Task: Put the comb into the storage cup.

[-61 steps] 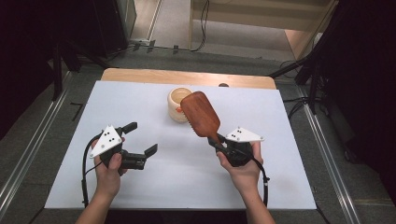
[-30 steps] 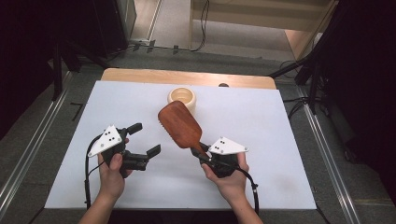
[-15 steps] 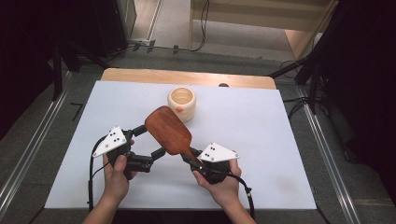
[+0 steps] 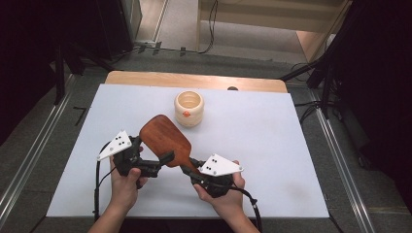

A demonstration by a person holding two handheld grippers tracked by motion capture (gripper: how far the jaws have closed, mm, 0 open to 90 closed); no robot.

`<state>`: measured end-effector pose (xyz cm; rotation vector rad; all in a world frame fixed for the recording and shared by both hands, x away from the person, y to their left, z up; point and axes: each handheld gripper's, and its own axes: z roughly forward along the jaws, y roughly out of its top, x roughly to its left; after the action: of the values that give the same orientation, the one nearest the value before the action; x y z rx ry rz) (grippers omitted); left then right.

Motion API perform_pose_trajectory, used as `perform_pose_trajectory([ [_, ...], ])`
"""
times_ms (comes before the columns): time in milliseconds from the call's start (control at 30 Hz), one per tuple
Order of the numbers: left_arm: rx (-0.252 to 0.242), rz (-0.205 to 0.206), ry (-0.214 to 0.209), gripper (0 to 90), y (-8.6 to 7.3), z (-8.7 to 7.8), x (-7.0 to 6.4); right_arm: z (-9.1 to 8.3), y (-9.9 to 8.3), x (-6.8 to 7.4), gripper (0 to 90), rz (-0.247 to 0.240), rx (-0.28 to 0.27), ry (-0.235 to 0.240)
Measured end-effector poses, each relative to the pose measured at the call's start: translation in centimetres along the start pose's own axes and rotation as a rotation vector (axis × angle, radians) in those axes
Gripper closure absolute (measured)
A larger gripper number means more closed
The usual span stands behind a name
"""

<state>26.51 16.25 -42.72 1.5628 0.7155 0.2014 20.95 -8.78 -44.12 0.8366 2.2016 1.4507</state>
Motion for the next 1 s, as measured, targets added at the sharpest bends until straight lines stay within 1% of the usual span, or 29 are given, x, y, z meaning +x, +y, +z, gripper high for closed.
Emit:
perform_pose_trajectory([
  [133, 0.0, -0.026, -0.005, 8.0, 0.0, 0.1, 0.0, 0.2, 0.0, 0.5, 69.9, -0.009, -0.006, 0.005],
  [267, -0.006, -0.05, -0.009, 14.2, 0.0, 0.2, -0.1, 0.3, -0.1, 0.7, 69.9, -0.005, -0.011, 0.016],
  [400, 0.001, -0.065, -0.035, 17.2, 0.0, 0.3, -0.2, 0.4, -0.1, 1.1, 69.9, -0.012, -0.021, 0.02],
  [467, -0.006, -0.07, -0.036, 18.9, 0.0, 0.3, -0.2, 0.4, -0.1, 1.2, 69.9, -0.014, -0.022, 0.021],
  [500, -0.008, -0.073, -0.046, 22.8, 0.0, 0.3, -0.1, 0.5, -0.1, 1.2, 69.9, -0.012, -0.023, 0.02],
  [533, -0.009, -0.075, -0.047, 26.7, 0.0, 0.3, -0.1, 0.5, -0.2, 1.2, 69.9, -0.012, -0.023, 0.017],
  [567, -0.005, -0.079, -0.053, 27.8, 0.0, 0.3, -0.1, 0.6, -0.2, 1.2, 69.9, -0.009, -0.023, 0.018],
  [667, -0.002, -0.095, -0.082, 32.1, 0.0, 0.3, 0.1, 0.7, -0.5, 1.1, 69.9, -0.001, -0.034, 0.025],
  [733, 0.0, -0.102, -0.1, 35.1, 0.0, 0.2, 0.2, 0.8, -0.5, 1.1, 69.9, -0.007, -0.038, 0.025],
  [767, -0.01, -0.102, -0.11, 36.8, 0.0, 0.1, 0.2, 0.8, -0.6, 1.1, 69.9, -0.009, -0.038, 0.025],
  [867, -0.012, -0.103, -0.139, 43.3, 0.0, 0.0, 0.1, 1.1, -0.6, 1.1, 70.0, -0.022, -0.042, 0.022],
  [933, -0.014, -0.118, -0.167, 47.7, -0.1, 0.0, 0.2, 1.2, -0.6, 0.9, 69.8, -0.025, -0.042, 0.028],
  [1000, -0.016, -0.119, -0.178, 50.4, -0.1, -0.1, 0.2, 1.4, -0.7, 0.9, 69.0, -0.024, -0.045, 0.031],
])
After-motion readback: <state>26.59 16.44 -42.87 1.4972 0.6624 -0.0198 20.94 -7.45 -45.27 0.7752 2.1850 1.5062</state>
